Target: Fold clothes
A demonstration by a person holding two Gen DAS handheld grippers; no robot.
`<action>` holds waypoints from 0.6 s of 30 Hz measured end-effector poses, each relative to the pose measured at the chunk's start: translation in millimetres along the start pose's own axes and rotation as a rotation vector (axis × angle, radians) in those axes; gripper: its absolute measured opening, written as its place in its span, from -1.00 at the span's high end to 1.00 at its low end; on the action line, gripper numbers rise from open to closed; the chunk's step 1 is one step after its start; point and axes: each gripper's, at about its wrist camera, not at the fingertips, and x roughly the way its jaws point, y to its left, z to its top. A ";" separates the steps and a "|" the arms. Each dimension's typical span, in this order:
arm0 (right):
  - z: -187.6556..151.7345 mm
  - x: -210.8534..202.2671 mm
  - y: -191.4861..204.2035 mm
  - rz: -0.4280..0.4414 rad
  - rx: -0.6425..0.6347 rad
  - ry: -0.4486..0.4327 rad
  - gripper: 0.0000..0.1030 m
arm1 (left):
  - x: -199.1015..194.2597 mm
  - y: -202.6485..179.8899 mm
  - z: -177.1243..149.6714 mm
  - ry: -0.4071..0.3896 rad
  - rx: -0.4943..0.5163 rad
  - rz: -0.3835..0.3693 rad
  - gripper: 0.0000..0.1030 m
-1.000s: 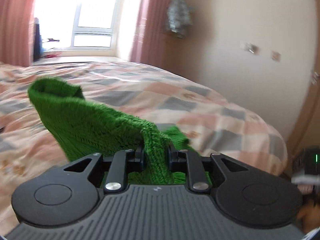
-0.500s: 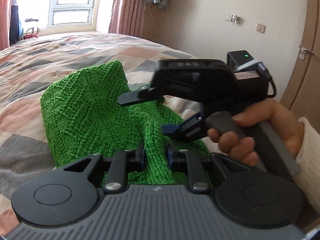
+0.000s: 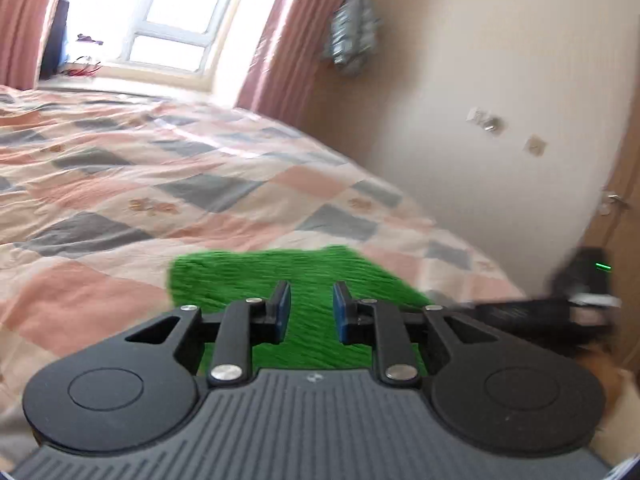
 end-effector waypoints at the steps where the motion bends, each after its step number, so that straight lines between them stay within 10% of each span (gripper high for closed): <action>1: -3.6 7.2 -6.4 -0.010 0.019 0.035 0.81 | 17.0 5.2 0.5 0.037 0.014 0.044 0.66; 7: 1.5 25.8 -21.7 0.063 0.045 0.047 0.46 | 56.6 19.0 -30.1 0.146 0.144 0.181 0.63; 18: 67.4 112.2 -50.4 0.103 0.159 0.160 -0.17 | 52.8 39.0 -22.1 0.161 0.024 0.105 0.62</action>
